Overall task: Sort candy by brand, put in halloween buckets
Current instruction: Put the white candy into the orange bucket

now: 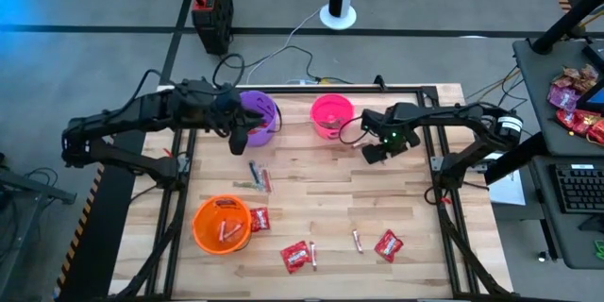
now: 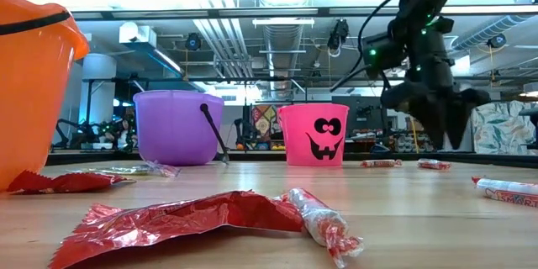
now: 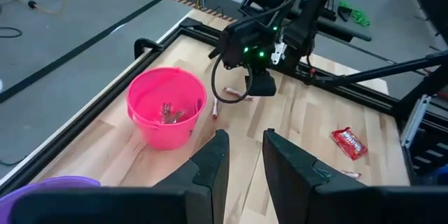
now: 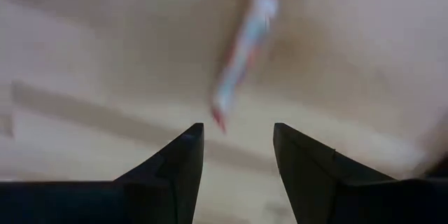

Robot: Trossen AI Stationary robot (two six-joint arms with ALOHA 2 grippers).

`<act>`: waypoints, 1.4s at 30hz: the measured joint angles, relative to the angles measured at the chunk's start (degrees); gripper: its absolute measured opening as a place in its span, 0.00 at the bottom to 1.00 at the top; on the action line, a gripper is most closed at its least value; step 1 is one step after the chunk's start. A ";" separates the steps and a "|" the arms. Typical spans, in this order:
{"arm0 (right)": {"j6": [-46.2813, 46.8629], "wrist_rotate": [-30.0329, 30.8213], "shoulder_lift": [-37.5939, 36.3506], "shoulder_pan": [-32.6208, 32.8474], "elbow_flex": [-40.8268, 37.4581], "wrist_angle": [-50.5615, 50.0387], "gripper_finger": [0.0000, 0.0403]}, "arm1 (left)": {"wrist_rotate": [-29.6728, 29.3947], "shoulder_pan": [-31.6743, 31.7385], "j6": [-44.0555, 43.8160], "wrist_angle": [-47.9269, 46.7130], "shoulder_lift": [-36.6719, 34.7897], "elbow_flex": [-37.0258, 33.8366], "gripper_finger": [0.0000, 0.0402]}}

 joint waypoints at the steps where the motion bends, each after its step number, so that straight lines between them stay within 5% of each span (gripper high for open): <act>1: -0.25 1.13 0.00 0.00 -0.17 1.89 0.41 | -0.40 0.00 -0.01 0.00 0.30 0.00 0.18; 10: -0.04 4.43 2.38 -0.13 -5.44 13.17 0.32 | -1.04 -0.07 -0.62 0.00 2.39 0.00 0.18; 18: -2.67 4.77 2.19 -0.09 -7.06 15.18 0.07 | -1.06 -0.07 -0.42 0.01 3.79 0.00 0.18; 23: -3.09 3.94 -1.30 0.09 -7.26 14.56 0.07 | -1.04 -0.07 0.90 0.02 3.56 -0.02 0.18; 32: -3.83 -11.00 -22.82 7.08 -3.99 21.73 0.07 | -1.01 -0.07 7.47 5.25 2.49 -0.04 0.18; 37: -13.39 -5.78 -27.10 14.50 -2.27 37.37 0.07 | -0.14 -0.06 8.24 14.95 4.74 -1.80 0.18; 42: -21.54 -0.09 -24.48 17.77 1.70 48.91 0.07 | 7.69 -0.09 4.08 26.17 7.74 -5.39 0.20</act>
